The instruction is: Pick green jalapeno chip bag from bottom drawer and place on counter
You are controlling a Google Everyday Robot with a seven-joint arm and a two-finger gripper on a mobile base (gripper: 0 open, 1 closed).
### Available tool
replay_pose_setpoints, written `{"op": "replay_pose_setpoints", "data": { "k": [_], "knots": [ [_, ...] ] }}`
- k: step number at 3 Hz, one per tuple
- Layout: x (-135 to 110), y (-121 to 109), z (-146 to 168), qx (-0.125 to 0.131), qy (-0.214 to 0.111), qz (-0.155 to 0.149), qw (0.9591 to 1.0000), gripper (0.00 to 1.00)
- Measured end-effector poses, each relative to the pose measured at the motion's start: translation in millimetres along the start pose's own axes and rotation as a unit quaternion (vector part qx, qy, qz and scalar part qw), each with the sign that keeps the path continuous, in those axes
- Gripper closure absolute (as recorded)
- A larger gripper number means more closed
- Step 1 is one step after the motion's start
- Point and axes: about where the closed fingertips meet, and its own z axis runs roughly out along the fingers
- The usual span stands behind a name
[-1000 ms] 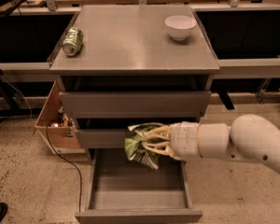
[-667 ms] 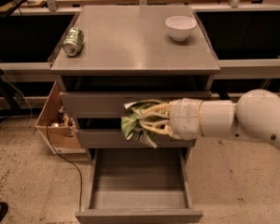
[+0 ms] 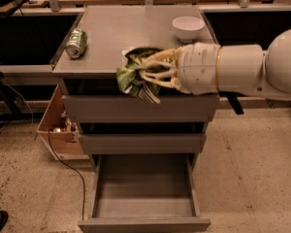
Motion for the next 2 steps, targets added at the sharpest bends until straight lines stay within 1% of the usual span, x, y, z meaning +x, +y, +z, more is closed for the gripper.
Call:
{"op": "replay_pose_setpoints", "data": {
  "k": [1, 2],
  "knots": [
    [-16.4, -58.3, 9.1, 0.028, -0.013, -0.027, 0.9992, 1.0],
    [-21.9, -99.8, 39.6, 0.039, -0.029, -0.047, 0.9977, 1.0]
  ]
}}
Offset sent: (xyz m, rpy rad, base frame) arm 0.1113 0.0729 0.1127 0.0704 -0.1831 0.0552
